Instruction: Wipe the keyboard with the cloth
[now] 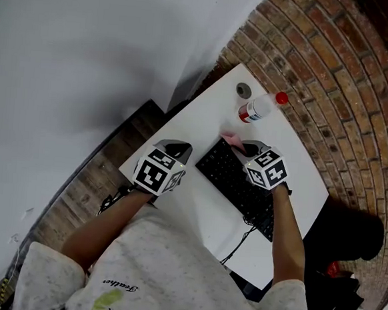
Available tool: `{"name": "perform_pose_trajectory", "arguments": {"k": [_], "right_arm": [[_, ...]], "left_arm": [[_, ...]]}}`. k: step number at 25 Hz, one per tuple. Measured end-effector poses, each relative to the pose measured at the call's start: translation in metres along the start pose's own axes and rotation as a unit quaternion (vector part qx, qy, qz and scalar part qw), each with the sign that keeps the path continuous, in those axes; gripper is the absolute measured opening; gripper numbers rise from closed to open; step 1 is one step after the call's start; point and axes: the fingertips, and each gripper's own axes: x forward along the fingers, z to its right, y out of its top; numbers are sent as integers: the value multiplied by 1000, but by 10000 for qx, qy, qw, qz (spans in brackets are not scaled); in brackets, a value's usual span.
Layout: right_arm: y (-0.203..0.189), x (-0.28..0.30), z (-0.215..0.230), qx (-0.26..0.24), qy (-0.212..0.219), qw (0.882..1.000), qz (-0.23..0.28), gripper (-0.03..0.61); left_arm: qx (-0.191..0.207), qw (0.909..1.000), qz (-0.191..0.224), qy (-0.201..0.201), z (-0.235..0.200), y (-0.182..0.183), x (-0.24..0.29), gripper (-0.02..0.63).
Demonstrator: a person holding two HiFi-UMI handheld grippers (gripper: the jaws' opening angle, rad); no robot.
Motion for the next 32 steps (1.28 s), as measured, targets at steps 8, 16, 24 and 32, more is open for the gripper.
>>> {"name": "perform_pose_trajectory", "arguments": {"k": [8,16,24,32], "right_arm": [[18,13,-4,-276,124,9995,-55,25],[26,13,3,-1028,-117,9939,-369,24],[35,17,-13,-1951,-153,9794,-494,23],[29,21,-32,-2982,-124,9506,-856,21]], "left_arm": [[-125,9997,113,182,-12,-4,-13,-8],[-232,9992,170,275,-17,-6,-18,-8],[-284,9987,218,357,-8,-14,-24,-8],[-395,9972,297,554,-6,-21,-34,-8]]}}
